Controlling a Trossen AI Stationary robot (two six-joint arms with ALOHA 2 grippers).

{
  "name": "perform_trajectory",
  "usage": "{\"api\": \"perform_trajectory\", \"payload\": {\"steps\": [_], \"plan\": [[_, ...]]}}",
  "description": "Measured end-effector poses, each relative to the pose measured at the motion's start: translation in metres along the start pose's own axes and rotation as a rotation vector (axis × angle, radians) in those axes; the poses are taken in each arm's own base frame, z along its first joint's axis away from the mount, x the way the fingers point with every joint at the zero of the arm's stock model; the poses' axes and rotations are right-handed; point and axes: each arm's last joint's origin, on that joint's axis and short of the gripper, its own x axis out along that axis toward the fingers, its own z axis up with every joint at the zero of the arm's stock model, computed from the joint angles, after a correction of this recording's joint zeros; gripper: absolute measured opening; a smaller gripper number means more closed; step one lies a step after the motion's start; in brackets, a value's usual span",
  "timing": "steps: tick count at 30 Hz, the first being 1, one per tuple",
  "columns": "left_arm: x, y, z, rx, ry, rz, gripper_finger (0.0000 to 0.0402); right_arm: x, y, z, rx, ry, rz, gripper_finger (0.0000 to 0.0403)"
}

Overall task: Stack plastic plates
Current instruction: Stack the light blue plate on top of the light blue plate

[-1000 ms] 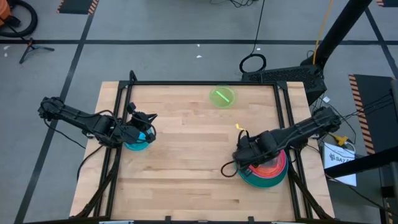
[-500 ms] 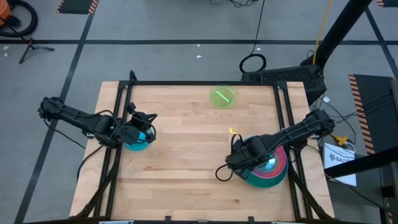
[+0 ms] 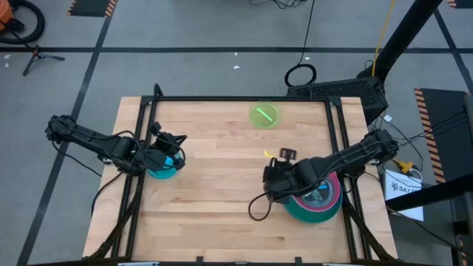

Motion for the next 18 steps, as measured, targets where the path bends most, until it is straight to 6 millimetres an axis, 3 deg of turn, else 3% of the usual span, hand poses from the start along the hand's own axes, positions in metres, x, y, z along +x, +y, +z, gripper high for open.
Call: {"api": "perform_trajectory", "payload": {"steps": [7, 18], "plan": [[-0.001, -0.003, -0.002, -0.133, 0.045, -0.099, 0.0026, 0.016, 0.000, -0.009, -0.183, -0.259, 0.011, 0.0043], [0.010, -0.023, -0.012, -0.281, 0.164, -0.109, 0.0026, 0.041, -0.031, -0.046, -0.124, -0.686, 0.062, 0.0004]]}}
